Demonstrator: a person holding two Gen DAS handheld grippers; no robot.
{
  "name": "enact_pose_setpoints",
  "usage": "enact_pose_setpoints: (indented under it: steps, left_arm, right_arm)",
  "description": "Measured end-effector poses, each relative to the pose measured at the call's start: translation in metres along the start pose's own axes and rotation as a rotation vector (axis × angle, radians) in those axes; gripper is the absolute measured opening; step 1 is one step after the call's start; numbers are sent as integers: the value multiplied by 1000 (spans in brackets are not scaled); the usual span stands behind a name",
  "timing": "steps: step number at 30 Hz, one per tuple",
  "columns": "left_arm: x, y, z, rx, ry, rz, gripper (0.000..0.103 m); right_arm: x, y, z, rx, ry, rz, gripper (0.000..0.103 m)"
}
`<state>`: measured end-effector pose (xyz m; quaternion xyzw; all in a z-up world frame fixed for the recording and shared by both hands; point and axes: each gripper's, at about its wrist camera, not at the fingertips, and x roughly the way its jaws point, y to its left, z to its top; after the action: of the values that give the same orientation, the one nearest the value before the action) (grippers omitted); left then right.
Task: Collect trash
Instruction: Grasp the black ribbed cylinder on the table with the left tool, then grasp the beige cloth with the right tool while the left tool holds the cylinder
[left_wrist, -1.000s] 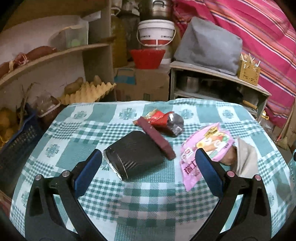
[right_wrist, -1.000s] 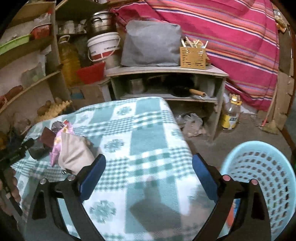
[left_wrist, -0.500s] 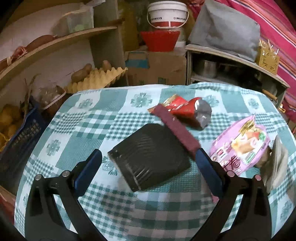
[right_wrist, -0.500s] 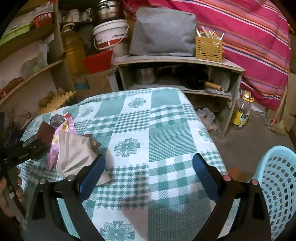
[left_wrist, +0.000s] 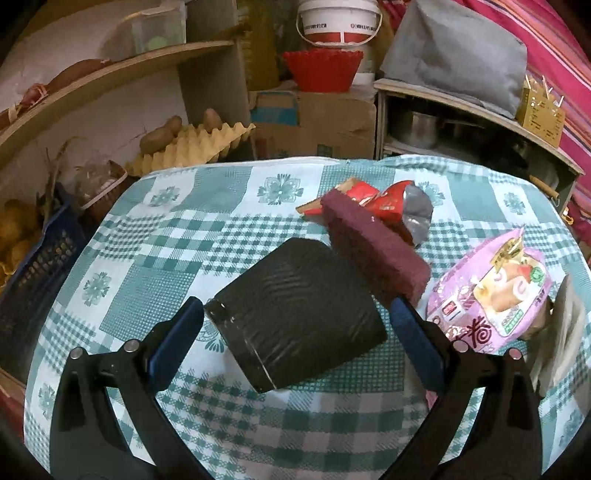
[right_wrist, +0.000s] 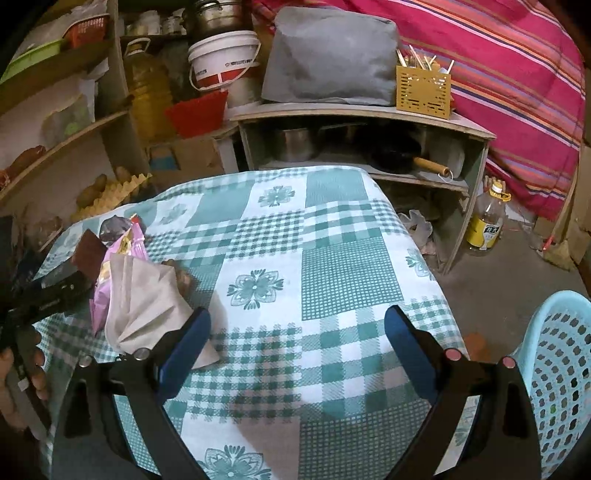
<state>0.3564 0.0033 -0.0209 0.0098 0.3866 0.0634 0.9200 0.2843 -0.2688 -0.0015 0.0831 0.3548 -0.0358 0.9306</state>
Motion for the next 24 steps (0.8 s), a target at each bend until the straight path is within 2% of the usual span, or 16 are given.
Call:
enact_pose_setpoints:
  steps: [10,13,14,15,16,23,24]
  left_arm:
    - [-9,12,-5,-21,-4,-48,94]
    - [-20,16,-6,-22,-30,-50,94]
    - [-26,18,-6,-20,-46,-58,78]
    - [-29,20,-7,-12,-44,-66,72]
    - [-30,22,-7,-11,-40,-68,71]
    - [-24,45,-19,-24,21,-78,71]
    - [-24,48,-21,-27,20,-71,75]
  right_arm:
    - [-1,16,-3,-25,-1,6,93]
    - [-4,23,-4,-36,-3,9,93]
    - [-5,26,-4,-37,-4,11,93]
    - [-5,28,-5,-37,-5,15,93]
    - [-6,32,-5,-39,-5,21,93]
    - [-4,60,-13,-85,8,32,93]
    - [-4,63,-14,-92,9,31,93]
